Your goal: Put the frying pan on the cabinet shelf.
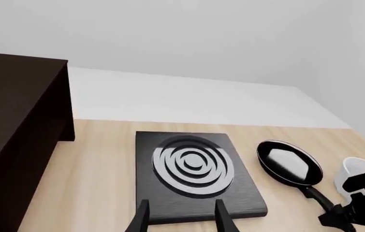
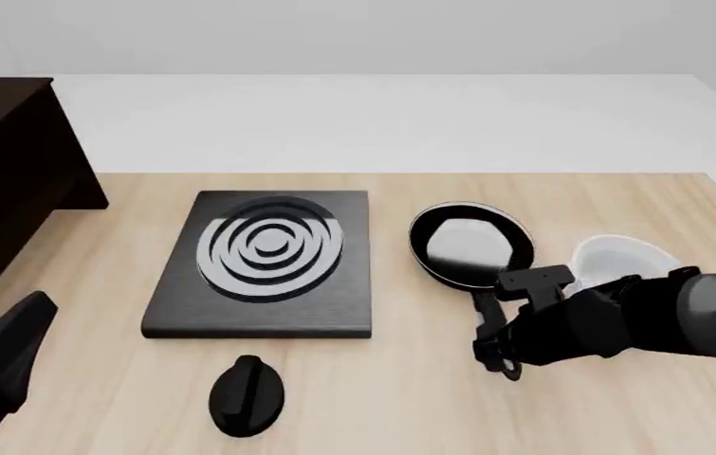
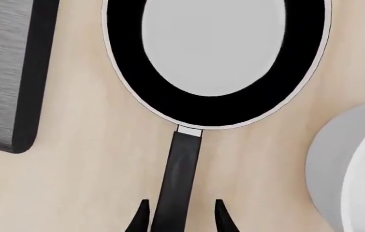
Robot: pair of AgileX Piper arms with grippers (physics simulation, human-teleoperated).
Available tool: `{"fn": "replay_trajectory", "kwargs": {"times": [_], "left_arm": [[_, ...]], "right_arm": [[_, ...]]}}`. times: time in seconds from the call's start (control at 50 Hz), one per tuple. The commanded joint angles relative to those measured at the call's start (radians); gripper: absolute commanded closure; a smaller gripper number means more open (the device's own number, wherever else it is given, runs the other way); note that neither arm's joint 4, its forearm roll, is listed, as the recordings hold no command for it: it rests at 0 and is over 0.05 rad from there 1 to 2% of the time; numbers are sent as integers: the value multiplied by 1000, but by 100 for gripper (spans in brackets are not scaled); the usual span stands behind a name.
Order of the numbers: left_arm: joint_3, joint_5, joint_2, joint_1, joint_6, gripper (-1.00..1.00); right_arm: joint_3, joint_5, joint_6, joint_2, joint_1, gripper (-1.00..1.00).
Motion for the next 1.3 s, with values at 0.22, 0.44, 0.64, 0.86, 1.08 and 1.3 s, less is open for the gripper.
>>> {"fn": "replay_trajectory", "kwargs": {"times": [0.22,0.44,0.64,0.86,1.08,1.3], "left_arm": [[4,-4,5,-2,4,-100],[14,-11,2,-3,4,-100],[12,-5,-2,-7,8,-100],[-2,4,-8,-4,-12,-100],[-3,5,10,1,-31,-100],[4,-5,15,-10,-31,-100]], "right_arm": [[16,-32,-2,8,-9,-100],[25,-26,-37,-23,-14,100],[-18,27,-74,-114,-70,100],[-21,79,-102,-245,-101,100],[6,38,-129,-356,-127,100],[8,8,-154,-478,-119,100]]}}
